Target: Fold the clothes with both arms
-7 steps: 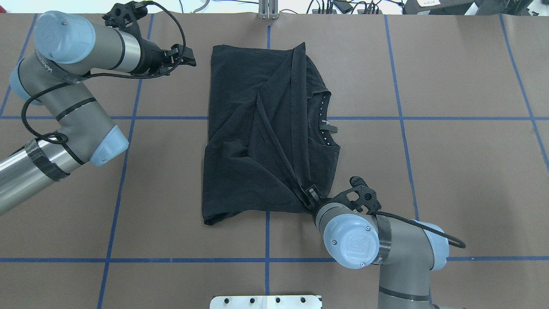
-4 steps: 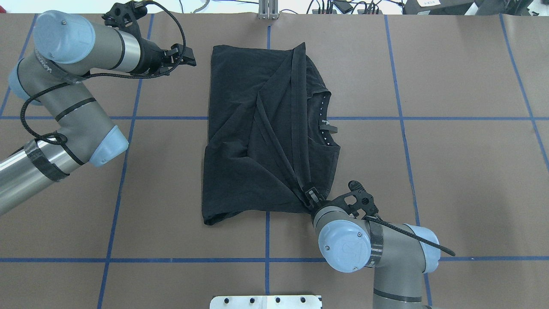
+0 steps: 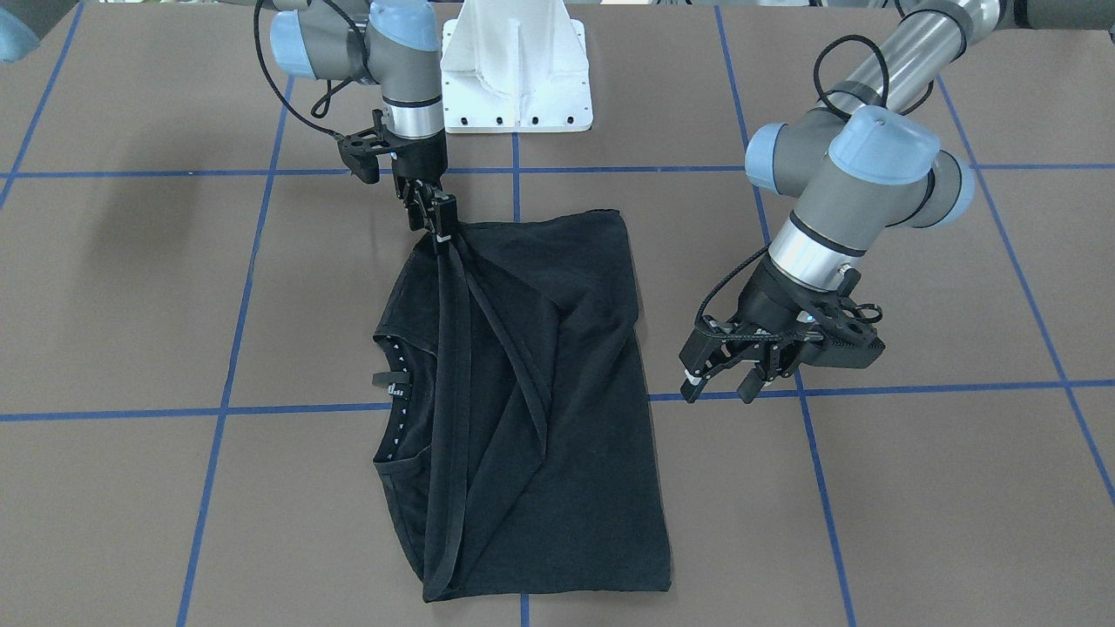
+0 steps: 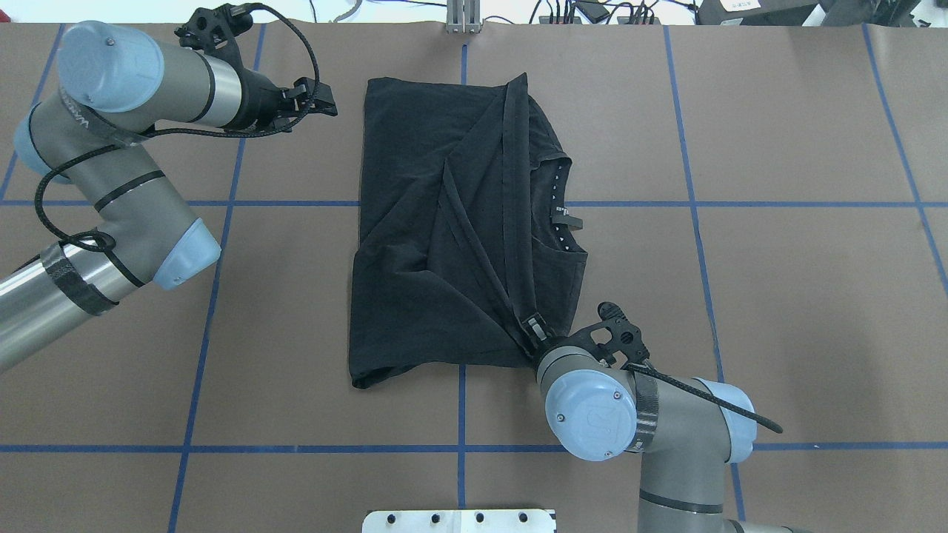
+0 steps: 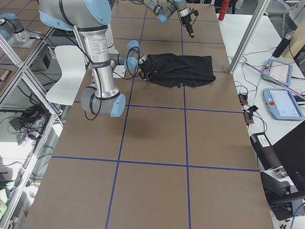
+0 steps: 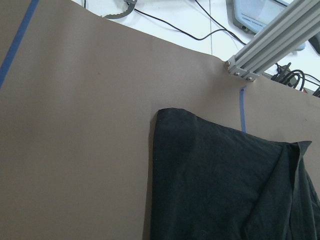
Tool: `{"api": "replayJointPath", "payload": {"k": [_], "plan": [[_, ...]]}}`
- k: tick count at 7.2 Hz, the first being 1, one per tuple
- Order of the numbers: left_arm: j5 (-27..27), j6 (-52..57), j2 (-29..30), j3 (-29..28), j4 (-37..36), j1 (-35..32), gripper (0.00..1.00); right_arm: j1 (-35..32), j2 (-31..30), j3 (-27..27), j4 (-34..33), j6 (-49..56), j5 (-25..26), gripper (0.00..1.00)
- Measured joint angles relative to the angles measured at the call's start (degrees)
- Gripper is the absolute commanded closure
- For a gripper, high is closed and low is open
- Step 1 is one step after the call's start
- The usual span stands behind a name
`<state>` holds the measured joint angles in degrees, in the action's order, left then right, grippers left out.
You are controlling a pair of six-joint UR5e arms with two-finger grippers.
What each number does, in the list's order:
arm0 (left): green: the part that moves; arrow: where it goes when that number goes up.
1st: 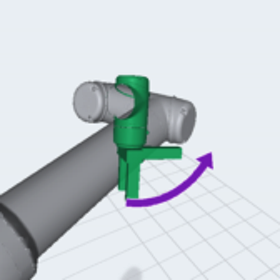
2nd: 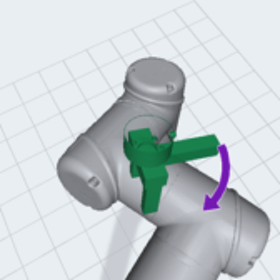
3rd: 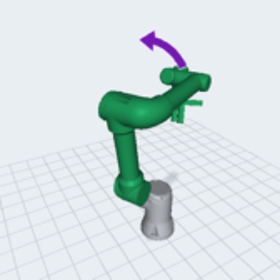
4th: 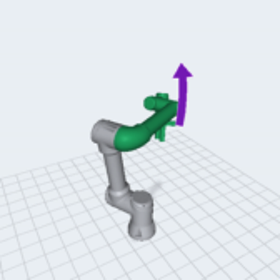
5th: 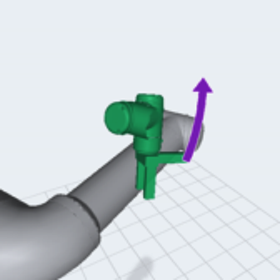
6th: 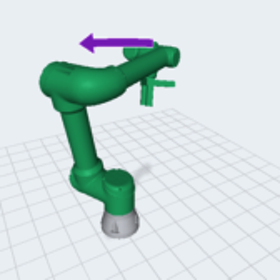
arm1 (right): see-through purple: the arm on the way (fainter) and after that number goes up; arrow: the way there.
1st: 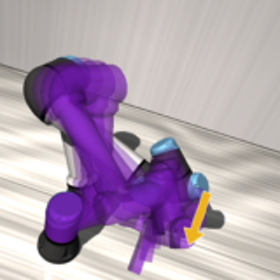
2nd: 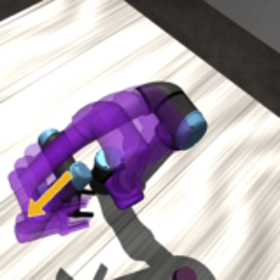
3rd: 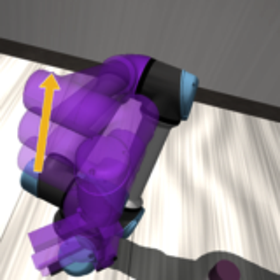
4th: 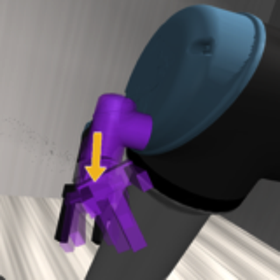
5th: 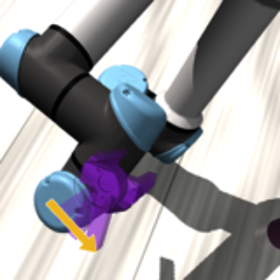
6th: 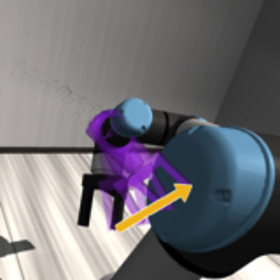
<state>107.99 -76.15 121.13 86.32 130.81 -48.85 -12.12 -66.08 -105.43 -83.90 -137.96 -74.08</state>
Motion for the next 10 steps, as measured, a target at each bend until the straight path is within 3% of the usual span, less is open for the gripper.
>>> {"api": "replayJointPath", "payload": {"k": [2,4,6,10], "plan": [[-0.1,-0.2,-0.1,0.0,0.1,0.1,0.14,0.4,0.0,0.0,0.0,0.0,0.1,0.36],[0.0,-0.3,-0.1,-0.1,0.1,0.1,0.14,0.5,0.0,0.1,0.0,0.0,0.1,0.4],[0.0,-0.6,-0.1,0.0,0.1,0.1,0.14,0.4,0.3,0.1,-0.1,0.0,0.1,1.0],[0.0,-1.3,-0.2,0.0,0.1,0.1,0.14,-0.2,0.8,0.1,0.0,0.1,-0.1,1.0]]}}
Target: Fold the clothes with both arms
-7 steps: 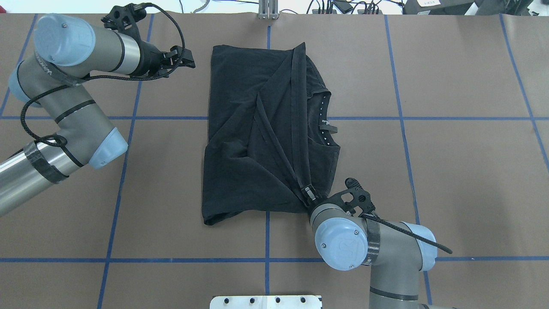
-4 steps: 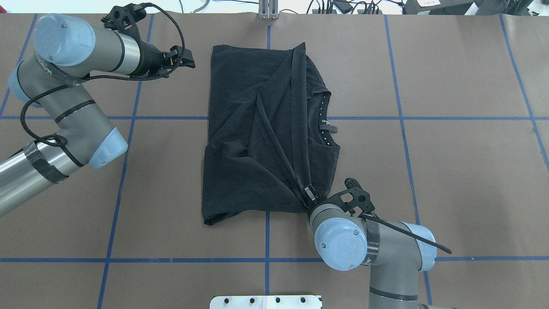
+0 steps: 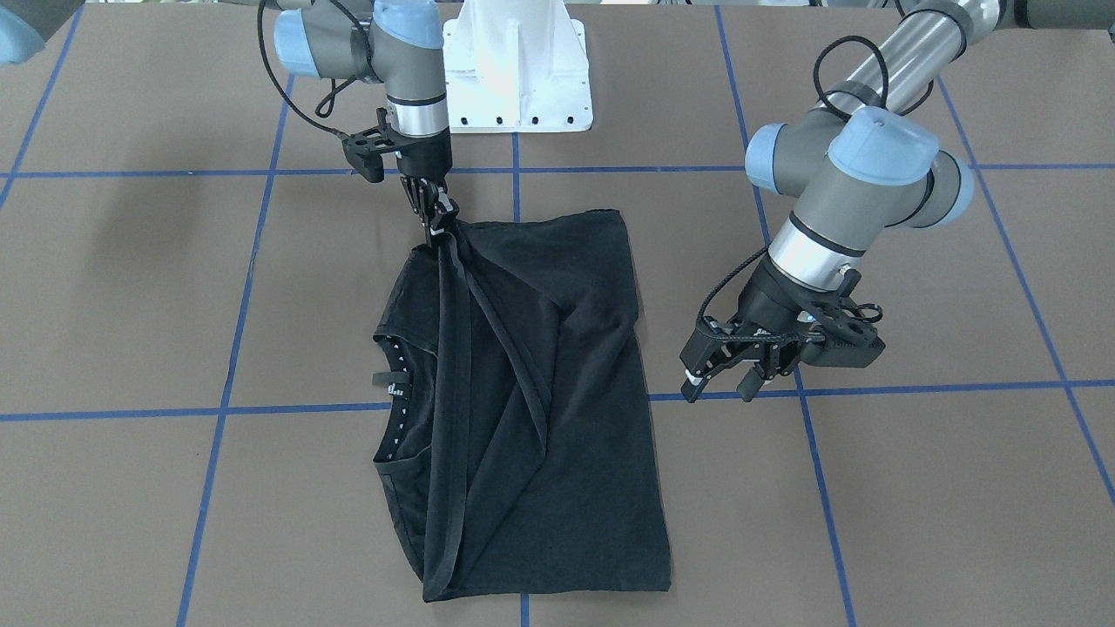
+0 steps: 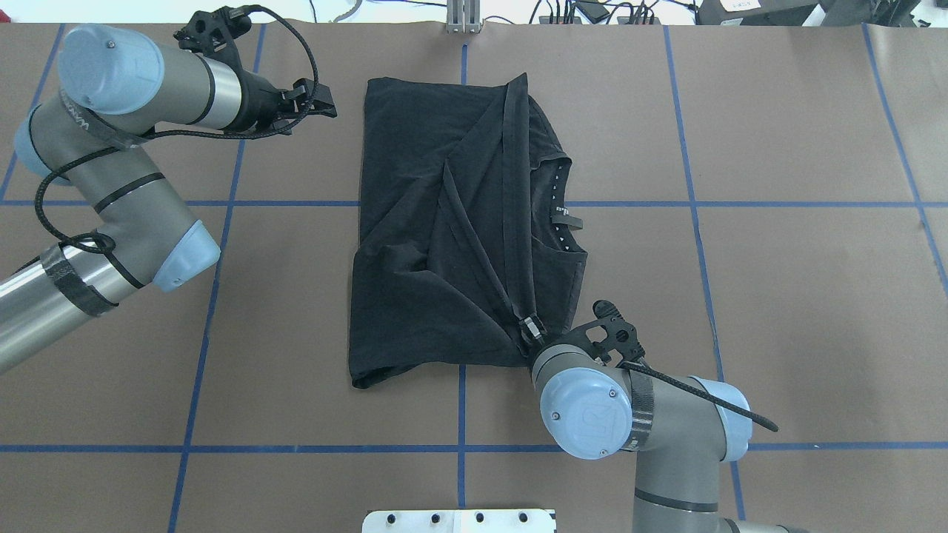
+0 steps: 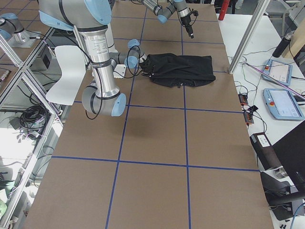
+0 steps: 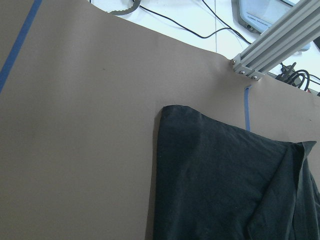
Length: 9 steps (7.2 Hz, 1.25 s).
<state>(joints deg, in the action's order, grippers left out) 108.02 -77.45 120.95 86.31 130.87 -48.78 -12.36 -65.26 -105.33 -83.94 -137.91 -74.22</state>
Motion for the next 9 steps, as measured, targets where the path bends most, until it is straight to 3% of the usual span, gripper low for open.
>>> {"api": "replayJointPath", "payload": {"k": [4,8,9], "plan": [[0.0,-1.7,0.1,0.6,0.0,0.0,0.14,-0.5,-1.3,-3.4,-0.5,0.8,-1.3,1.0],[-0.2,-5.1,-2.9,4.9,0.0,0.9,0.14,0.0,-4.4,-7.1,-0.6,1.3,-2.3,1.0],[-0.2,-5.2,-3.2,5.2,0.0,1.0,0.14,0.1,-4.2,-6.9,-0.5,1.3,-2.2,0.89]]}}
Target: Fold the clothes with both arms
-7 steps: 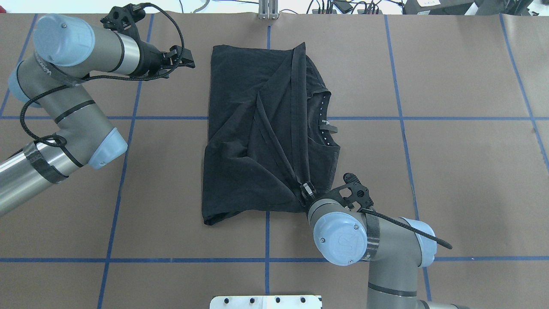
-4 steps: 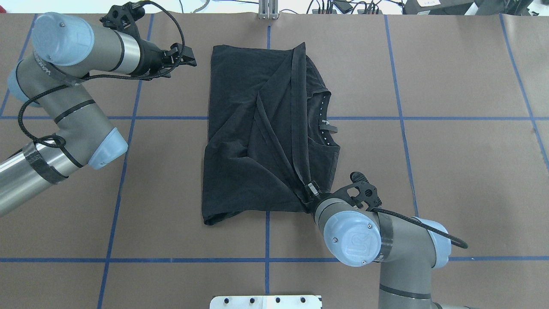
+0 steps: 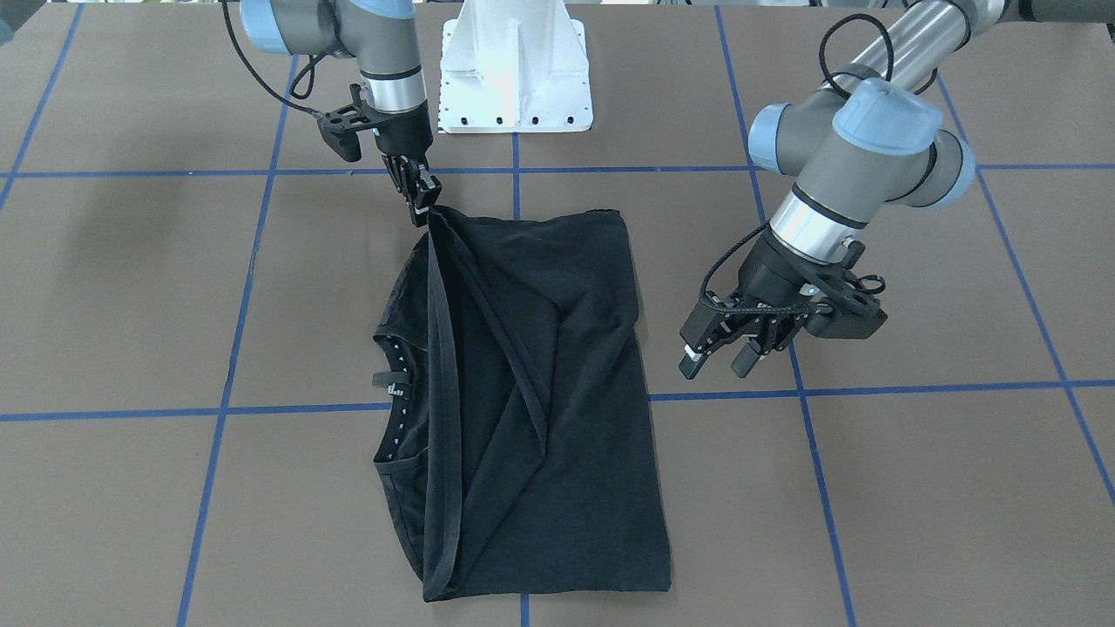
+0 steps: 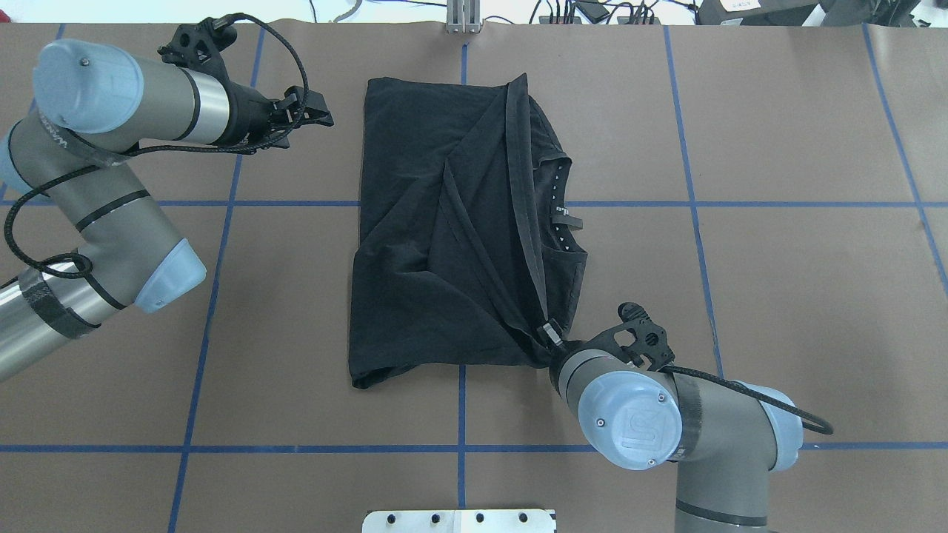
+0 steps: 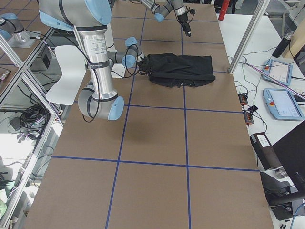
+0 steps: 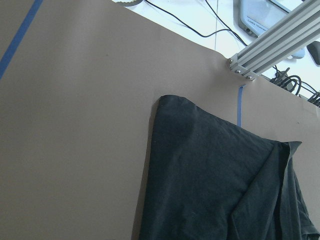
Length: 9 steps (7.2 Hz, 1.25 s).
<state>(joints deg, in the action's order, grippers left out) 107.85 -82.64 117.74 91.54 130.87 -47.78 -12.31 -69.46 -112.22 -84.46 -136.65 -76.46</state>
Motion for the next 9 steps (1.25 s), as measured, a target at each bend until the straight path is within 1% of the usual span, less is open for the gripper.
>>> {"api": "replayJointPath", "payload": {"k": [1,2,4,6,7,9], "plan": [[0.0,0.0,-0.1,0.1,0.0,0.0,0.14,-0.1,0.4,0.5,0.2,0.0,0.1,0.61],[0.0,-0.1,-0.2,0.2,0.0,0.0,0.14,-0.4,0.6,1.0,0.3,0.0,0.1,0.41],[0.0,-0.1,-0.3,0.2,0.0,0.1,0.14,-0.7,0.8,1.5,0.5,0.1,0.1,0.29],[0.0,-0.1,-0.3,0.2,0.0,0.1,0.14,-1.0,2.6,3.8,0.6,0.0,0.1,0.27],[0.0,-0.1,-0.3,0.2,0.0,0.1,0.14,-1.1,3.8,5.5,0.6,-0.1,0.0,0.28],[0.0,-0.1,-0.3,0.1,0.0,0.1,0.15,-1.1,4.7,6.9,0.6,0.0,-0.1,0.3]]}}
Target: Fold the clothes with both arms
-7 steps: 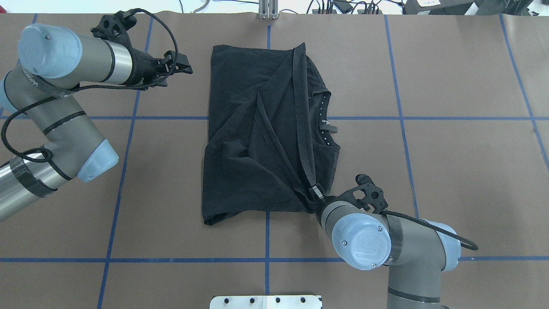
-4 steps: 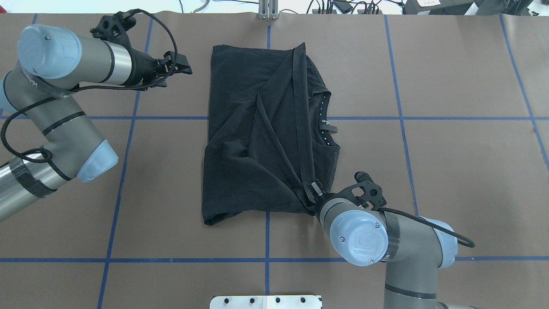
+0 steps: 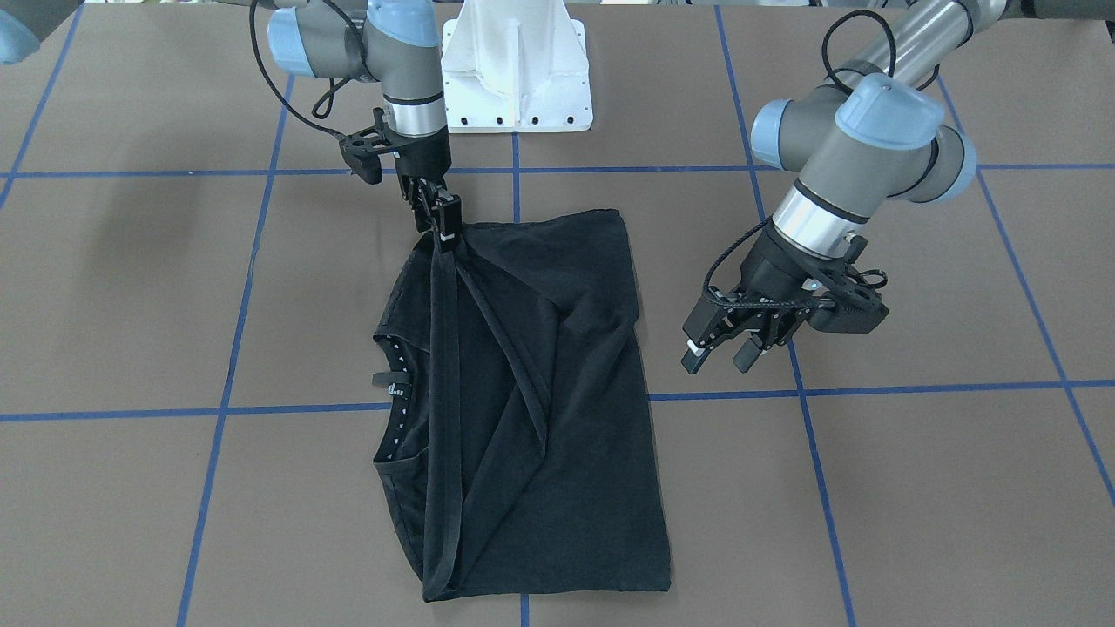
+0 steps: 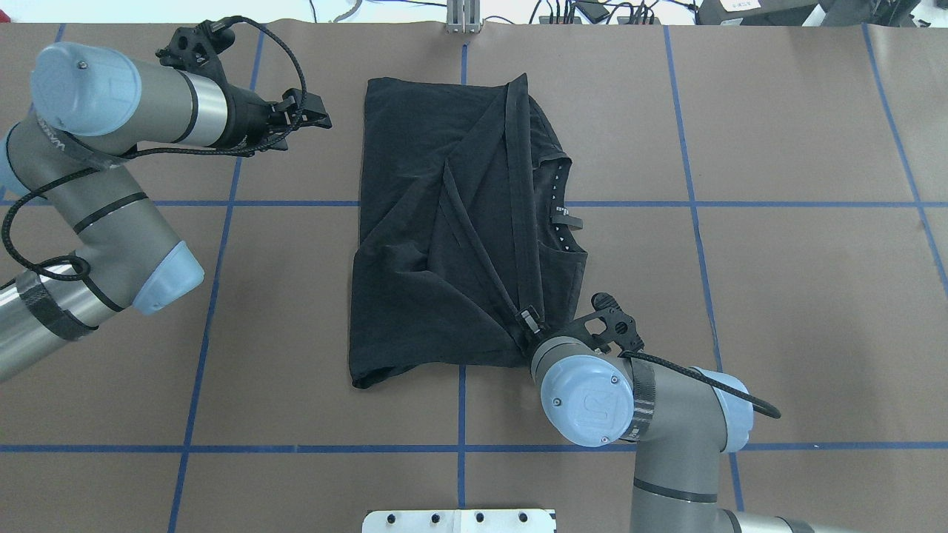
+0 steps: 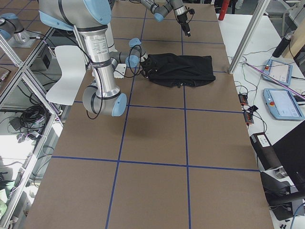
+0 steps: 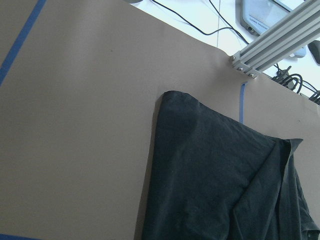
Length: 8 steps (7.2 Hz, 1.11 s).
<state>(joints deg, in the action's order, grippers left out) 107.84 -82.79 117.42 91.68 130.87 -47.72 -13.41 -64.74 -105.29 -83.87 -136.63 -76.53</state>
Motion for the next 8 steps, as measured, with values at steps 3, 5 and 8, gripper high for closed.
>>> {"api": "replayJointPath", "payload": {"k": [3,5,8], "plan": [[0.0,0.0,0.0,0.0,0.0,0.0,0.15,0.0,0.1,0.1,-0.1,0.0,-0.2,0.32],[0.1,-0.1,0.0,0.0,0.0,0.0,0.15,0.0,0.1,0.0,-0.6,0.0,-0.5,0.33],[0.1,-0.2,0.0,0.0,0.0,0.0,0.15,0.1,-0.2,-0.1,-0.8,0.1,-0.7,0.34]]}}
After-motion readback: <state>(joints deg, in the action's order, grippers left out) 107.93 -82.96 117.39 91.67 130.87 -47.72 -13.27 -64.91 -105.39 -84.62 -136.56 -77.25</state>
